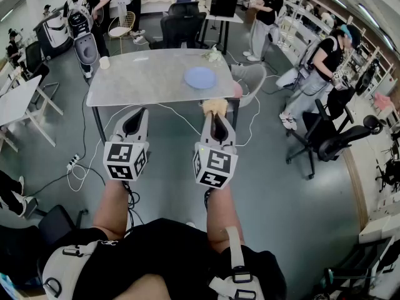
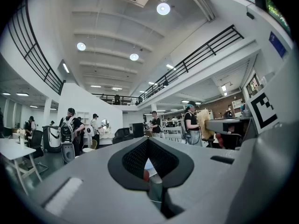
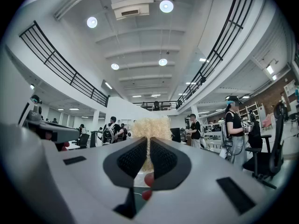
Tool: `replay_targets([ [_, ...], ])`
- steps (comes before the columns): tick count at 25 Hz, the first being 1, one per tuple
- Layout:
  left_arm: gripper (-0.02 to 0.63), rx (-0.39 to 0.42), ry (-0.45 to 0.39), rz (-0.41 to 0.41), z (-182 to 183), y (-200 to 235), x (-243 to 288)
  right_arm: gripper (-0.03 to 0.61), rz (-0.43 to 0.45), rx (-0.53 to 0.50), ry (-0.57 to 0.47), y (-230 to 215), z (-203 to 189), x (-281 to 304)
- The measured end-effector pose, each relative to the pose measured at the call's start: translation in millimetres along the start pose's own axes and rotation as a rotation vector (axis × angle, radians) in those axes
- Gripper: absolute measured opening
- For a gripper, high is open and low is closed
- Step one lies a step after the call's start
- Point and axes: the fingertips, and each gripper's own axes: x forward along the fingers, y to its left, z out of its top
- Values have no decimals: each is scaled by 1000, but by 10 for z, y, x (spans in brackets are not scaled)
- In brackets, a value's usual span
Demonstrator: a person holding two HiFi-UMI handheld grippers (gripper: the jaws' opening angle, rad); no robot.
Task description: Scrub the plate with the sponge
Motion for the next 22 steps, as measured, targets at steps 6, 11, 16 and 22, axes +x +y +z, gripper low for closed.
replay_targets([
  [6, 0, 7, 18, -6, -81, 26, 93, 29, -9, 41, -5, 2, -49, 47],
  [11, -1, 7, 21, -10, -132, 151, 81, 29, -15, 33, 7, 120, -105, 95],
  [16, -2, 1, 11, -24, -164, 315, 37, 29, -28, 36, 7, 309, -118, 143],
  [22, 0, -19, 12, -72, -310, 503, -47, 29, -58, 31, 22, 597, -254, 156],
])
